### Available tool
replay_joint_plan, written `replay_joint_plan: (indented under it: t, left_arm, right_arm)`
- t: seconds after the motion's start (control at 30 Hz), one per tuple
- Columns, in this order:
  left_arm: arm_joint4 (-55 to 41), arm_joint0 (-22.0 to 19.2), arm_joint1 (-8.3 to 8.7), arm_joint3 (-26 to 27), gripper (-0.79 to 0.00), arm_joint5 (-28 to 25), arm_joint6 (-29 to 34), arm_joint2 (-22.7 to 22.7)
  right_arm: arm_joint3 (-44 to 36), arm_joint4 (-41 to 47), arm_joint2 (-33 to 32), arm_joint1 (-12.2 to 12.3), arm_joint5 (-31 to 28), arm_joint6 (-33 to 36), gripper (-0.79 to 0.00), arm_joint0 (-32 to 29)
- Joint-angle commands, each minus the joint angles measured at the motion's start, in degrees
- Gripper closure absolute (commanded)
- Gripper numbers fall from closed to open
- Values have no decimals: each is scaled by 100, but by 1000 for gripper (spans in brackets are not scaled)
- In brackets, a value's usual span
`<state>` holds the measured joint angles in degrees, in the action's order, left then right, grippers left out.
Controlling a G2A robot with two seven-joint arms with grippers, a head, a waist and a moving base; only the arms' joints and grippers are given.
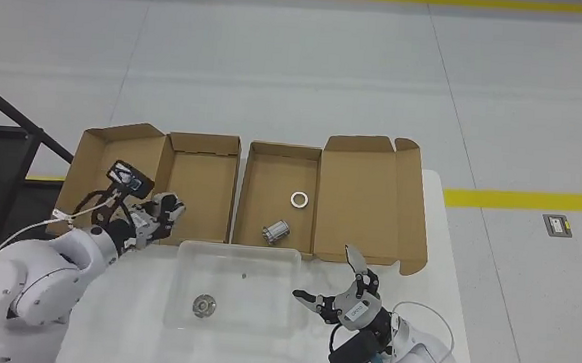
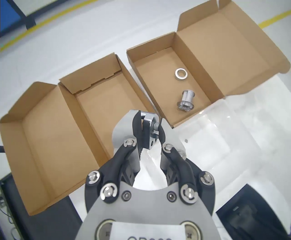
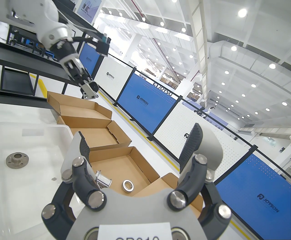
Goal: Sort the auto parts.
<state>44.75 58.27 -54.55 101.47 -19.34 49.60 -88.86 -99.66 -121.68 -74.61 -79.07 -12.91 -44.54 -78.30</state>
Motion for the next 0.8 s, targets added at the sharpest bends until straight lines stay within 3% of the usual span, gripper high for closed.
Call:
replay_joint_plan:
  t: [0.0, 0.13, 0.33, 0.53, 0.77]
  left_arm:
    - [-54, -983, -52, -937, 0, 267, 257, 460]
    - [-133, -2473, -235, -2608, 0, 482, 521, 1394]
    - [611, -3833, -643, -4429, 0, 965, 98, 2756]
    - [1234, -4633, -1134, -5745, 0, 1129, -141, 3845]
    - [1556, -4984, -1565, -6662, 0, 557, -143, 4507]
  right_arm:
    - [0, 0, 0, 0, 0, 1, -785, 0]
    - [0, 0, 0, 0, 0, 1, -785, 0]
    - [0, 0, 0, 0, 0, 1, -785, 0]
    - [0, 0, 0, 0, 0, 1, -785, 0]
    - [0, 0, 0, 0, 0, 1, -785, 0]
